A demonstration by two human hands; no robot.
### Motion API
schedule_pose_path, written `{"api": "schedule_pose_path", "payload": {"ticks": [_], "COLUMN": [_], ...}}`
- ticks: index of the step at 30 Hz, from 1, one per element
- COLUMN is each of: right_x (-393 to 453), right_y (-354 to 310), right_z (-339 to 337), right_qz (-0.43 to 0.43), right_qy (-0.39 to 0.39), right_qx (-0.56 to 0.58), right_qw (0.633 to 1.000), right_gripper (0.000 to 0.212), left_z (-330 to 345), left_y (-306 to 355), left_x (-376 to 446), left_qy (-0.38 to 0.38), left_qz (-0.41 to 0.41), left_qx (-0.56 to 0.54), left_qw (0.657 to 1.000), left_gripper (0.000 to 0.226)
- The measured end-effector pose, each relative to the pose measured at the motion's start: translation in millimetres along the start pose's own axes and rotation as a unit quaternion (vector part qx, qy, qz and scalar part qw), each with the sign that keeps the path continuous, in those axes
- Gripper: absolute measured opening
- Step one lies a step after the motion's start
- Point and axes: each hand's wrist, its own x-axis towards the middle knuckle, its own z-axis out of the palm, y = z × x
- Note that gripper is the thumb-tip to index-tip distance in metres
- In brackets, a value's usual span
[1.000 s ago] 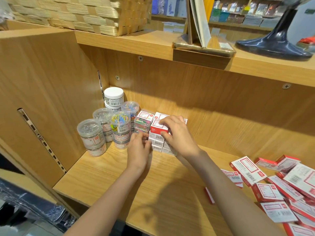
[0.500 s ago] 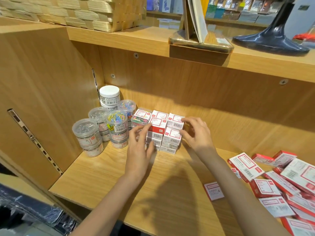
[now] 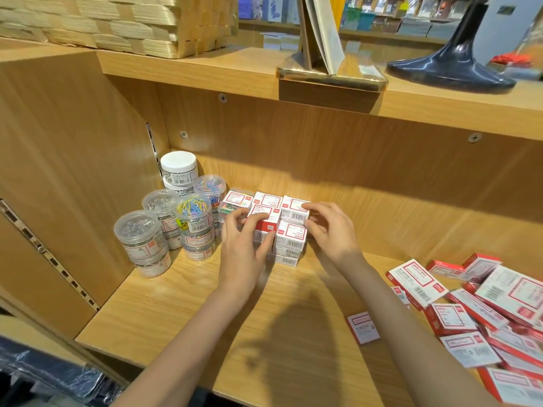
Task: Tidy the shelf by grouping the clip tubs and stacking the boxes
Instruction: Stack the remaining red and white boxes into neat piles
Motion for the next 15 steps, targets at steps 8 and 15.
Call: {"api": "schedule_pose_path", "payload": {"ticks": [8,15], "right_x": [9,9], "right_y": [-11,-13], "right_z": [7,10], "right_qz": [0.028,0.03], "right_qy": [0.026,0.033], "right_qx": [-0.084,-0.13], "right_qw": [0.996,0.99], "right_gripper": [0.011,0.014], "left_z": [8,9], "left_y": [6,9], "left_x": [4,3], "left_qy": [0.027,0.029], "left_qz": [-0.018,-0.032], "left_qx": [0.04,0.055], "left_qw": [0.999,0.998], "left_gripper": [0.026,0.032]}}
